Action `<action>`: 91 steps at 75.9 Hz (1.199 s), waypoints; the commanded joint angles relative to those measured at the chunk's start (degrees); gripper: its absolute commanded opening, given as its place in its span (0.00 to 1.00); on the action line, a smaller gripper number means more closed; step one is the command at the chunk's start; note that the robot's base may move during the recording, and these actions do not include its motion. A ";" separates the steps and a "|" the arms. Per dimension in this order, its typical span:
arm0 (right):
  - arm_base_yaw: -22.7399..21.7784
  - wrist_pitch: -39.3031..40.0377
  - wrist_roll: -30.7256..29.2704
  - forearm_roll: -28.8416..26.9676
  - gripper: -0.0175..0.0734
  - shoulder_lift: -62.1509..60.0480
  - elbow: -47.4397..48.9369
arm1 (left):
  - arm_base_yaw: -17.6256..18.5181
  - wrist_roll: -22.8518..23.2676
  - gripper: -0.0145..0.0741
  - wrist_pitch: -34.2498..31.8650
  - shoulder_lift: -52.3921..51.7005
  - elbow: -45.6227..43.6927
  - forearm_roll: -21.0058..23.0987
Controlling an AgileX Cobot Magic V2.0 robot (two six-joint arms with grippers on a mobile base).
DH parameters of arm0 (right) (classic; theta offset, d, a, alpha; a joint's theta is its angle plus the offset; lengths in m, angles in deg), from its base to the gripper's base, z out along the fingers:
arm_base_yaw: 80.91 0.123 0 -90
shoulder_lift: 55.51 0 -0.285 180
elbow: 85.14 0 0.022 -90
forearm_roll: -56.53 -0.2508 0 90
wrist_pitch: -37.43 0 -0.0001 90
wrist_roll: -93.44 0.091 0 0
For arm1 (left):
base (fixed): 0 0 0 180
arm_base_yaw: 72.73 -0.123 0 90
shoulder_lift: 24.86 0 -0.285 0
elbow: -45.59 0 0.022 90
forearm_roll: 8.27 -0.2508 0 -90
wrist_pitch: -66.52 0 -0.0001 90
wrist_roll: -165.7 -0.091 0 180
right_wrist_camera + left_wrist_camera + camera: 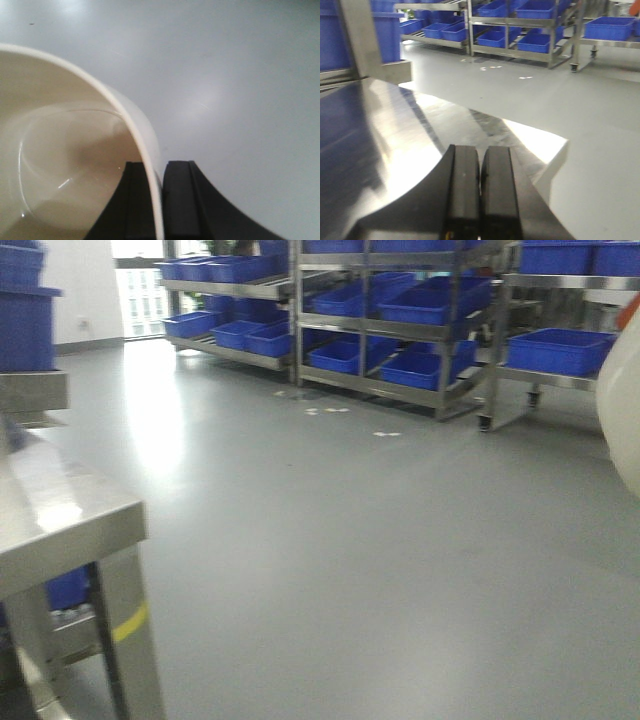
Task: Move white bin to right shelf second layer
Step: 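Drive away from the table holding the bin in the right gripper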
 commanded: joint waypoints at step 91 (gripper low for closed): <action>-0.28 5.08 -0.53 0.29 0.22 0.03 1.82 | 0.19 0.30 0.26 -4.91 -0.79 2.11 0.00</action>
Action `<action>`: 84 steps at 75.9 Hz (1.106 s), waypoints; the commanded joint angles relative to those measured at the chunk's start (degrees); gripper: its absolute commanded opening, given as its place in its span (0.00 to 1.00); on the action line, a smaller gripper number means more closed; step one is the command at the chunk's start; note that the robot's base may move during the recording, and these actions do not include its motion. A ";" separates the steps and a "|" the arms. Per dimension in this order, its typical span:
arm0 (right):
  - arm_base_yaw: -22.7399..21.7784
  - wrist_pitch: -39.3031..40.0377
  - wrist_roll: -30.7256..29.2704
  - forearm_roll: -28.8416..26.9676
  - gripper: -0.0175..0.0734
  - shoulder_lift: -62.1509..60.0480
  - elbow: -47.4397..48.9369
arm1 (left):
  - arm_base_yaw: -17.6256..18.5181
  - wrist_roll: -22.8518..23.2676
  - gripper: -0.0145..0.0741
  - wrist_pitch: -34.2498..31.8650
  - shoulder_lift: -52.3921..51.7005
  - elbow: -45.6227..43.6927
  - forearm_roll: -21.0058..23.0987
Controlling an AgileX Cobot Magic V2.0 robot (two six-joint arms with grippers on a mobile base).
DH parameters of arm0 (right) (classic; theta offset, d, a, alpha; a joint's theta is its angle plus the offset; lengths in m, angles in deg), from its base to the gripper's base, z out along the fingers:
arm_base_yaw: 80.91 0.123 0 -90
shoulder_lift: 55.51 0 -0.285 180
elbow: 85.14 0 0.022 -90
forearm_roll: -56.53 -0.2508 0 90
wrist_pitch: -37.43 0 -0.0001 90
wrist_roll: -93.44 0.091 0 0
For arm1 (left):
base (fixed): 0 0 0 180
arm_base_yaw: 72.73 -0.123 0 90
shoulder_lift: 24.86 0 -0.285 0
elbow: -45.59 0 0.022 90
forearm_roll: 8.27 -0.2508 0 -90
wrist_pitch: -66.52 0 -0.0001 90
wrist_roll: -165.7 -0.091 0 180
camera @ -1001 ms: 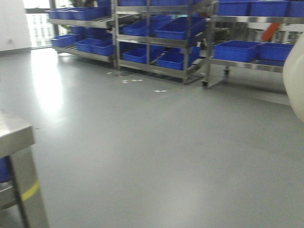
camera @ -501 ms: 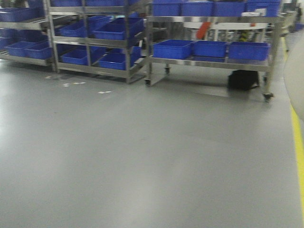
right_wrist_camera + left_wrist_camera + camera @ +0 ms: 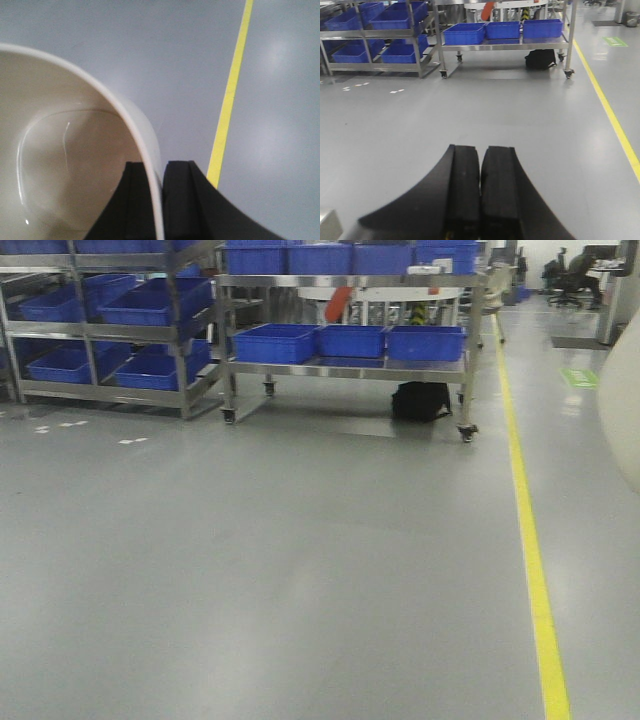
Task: Move white bin to right shelf second layer
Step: 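Drive away from the table holding the bin in the right gripper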
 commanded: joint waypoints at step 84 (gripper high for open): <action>-0.28 5.08 -0.46 0.29 0.22 0.03 1.82 | 0.19 0.30 0.26 -4.91 -0.79 2.11 0.00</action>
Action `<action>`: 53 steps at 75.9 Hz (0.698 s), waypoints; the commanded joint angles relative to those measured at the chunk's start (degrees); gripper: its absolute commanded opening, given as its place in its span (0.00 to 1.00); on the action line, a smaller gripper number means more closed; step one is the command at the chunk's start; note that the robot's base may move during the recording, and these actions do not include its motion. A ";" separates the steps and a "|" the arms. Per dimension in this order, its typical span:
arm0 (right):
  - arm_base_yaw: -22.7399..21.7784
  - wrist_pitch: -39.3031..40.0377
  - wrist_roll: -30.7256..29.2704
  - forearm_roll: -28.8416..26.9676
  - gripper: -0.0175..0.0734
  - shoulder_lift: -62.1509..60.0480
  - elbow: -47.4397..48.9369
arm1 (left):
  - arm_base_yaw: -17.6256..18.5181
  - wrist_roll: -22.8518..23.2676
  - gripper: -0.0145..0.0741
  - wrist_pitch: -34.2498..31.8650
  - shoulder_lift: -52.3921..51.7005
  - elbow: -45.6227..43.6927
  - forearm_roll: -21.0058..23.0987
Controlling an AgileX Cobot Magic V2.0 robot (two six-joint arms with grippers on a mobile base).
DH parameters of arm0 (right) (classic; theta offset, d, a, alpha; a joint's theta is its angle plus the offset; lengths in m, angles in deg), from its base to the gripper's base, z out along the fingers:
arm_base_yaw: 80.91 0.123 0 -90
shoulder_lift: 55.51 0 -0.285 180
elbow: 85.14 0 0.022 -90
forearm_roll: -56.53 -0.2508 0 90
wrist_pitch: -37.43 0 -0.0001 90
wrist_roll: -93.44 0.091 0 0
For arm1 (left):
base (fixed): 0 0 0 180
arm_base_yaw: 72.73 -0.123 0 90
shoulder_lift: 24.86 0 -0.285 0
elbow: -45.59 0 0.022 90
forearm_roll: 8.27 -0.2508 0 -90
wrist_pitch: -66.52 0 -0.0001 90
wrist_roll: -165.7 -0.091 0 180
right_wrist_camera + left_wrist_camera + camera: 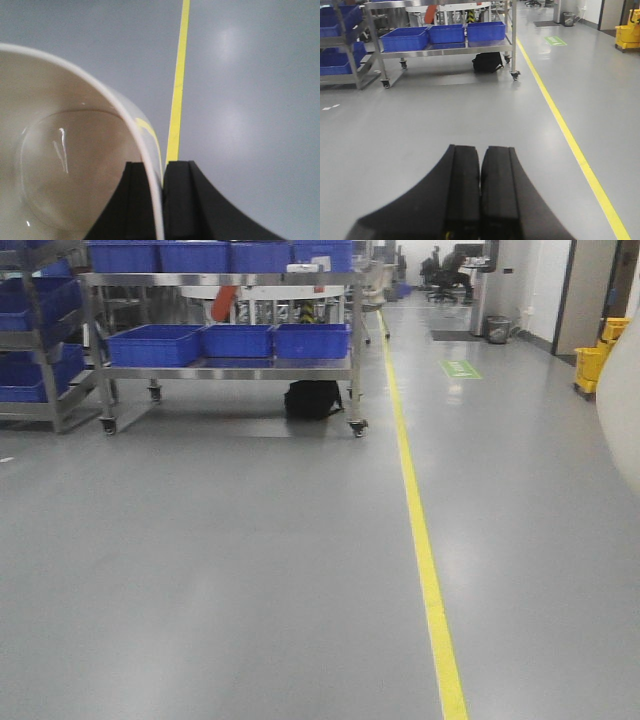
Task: Move white bin to right shelf second layer
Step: 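Drive away from the table holding the bin in the right gripper, then drive along the yellow floor line past the crate racks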
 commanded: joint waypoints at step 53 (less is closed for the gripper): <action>-0.28 5.08 -0.46 0.29 0.22 0.03 1.82 | 0.19 0.30 0.26 -4.91 -0.79 2.11 0.00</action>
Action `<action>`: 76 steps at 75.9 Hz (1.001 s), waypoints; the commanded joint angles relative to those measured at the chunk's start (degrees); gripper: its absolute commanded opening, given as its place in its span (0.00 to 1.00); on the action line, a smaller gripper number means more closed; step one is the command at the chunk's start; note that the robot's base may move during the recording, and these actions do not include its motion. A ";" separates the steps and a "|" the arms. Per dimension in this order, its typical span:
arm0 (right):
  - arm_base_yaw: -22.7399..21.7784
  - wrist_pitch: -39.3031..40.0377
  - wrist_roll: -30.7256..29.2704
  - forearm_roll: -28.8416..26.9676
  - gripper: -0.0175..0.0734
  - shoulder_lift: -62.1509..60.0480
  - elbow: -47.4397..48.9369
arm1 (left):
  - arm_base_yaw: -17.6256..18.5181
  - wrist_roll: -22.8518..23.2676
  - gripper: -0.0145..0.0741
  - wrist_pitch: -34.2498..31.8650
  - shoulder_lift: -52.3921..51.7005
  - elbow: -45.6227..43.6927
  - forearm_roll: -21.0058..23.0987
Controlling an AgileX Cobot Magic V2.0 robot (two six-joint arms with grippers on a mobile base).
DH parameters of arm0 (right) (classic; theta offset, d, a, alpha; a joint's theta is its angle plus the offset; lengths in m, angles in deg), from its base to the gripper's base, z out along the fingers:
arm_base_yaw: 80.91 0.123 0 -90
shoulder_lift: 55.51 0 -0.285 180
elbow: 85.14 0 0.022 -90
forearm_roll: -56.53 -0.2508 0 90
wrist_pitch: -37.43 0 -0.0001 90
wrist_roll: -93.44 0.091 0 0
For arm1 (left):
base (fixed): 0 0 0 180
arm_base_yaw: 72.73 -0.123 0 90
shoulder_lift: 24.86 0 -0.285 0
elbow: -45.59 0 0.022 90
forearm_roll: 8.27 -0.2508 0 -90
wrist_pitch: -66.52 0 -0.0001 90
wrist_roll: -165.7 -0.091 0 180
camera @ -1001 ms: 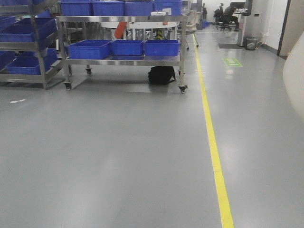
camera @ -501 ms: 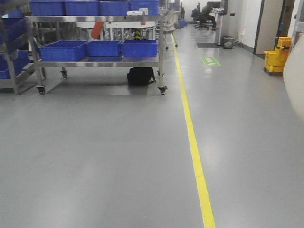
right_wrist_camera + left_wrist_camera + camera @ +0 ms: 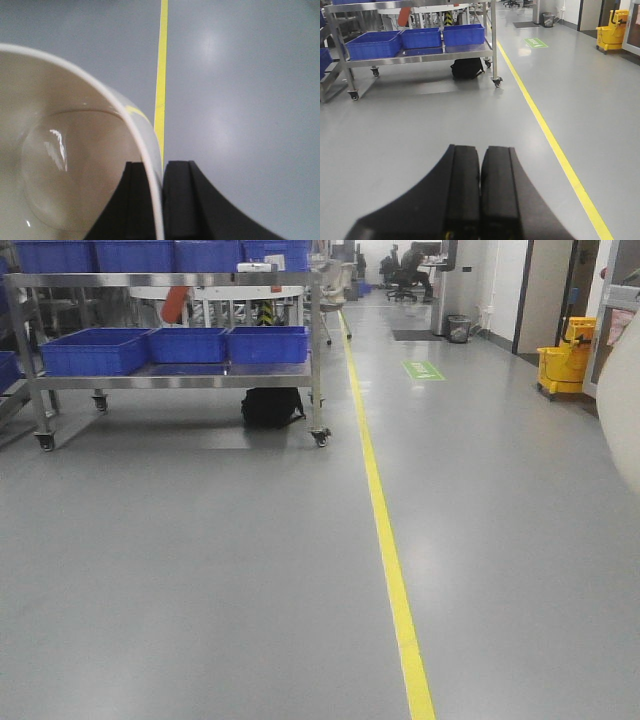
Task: Move white bin to right shelf second layer
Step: 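Drive along the yellow floor line past the crate racks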
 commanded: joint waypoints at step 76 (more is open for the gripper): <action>-0.28 5.08 -0.46 0.29 0.22 0.03 1.82 | 0.19 0.30 0.26 -4.91 -0.79 2.11 0.00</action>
